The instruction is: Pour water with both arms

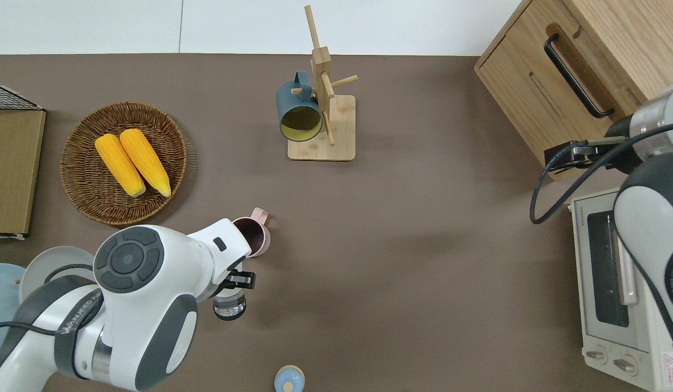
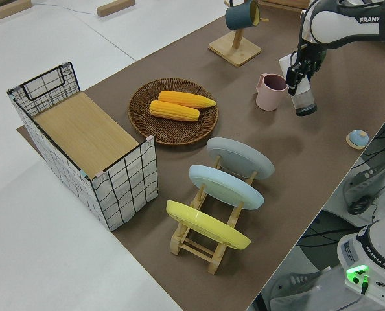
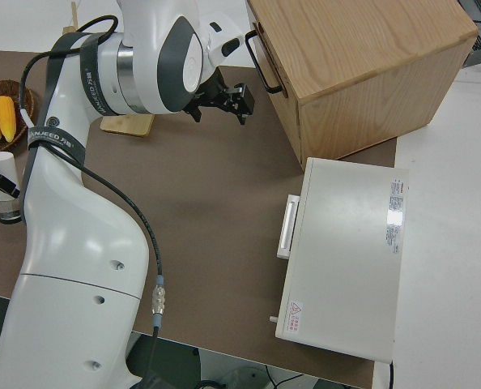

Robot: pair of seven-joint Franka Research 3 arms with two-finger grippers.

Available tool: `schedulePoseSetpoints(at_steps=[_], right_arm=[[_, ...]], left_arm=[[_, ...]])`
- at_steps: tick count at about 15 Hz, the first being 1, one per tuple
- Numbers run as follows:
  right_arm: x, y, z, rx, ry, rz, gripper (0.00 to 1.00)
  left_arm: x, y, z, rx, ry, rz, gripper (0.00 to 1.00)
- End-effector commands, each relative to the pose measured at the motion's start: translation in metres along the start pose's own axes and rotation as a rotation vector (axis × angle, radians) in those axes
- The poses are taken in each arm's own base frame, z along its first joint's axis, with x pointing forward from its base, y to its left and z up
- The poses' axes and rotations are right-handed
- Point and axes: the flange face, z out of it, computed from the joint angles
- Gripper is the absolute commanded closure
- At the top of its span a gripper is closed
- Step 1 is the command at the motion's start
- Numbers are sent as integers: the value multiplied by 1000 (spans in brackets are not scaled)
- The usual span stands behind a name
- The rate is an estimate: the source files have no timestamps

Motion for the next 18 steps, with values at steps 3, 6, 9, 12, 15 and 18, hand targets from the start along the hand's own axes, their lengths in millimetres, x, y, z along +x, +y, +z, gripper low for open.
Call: schedulePoseSetpoints(at_steps=[3,6,9,12,15,18], right_arm=[[-1,4,-31,27,62,-3,9],[0,-2,-47,30,96,-12,9],[0,-11,-49,46,98,-24,9],[-1,-11,-50,83,98,-16,9],[-1,-13,-50,87,96,-17,9],[-1,-13,-50,87,96,-18,9]], left_arm=[[11,0,-6,32,-77,0,1000],[12,0,-2,39,-91,1,1000],[12,-1,-2,39,-93,0,1000],[12,-1,-3,39,-91,0,1000],[11,-1,-4,41,-96,0,1000],[10,-2,-5,41,-96,-3,1000]])
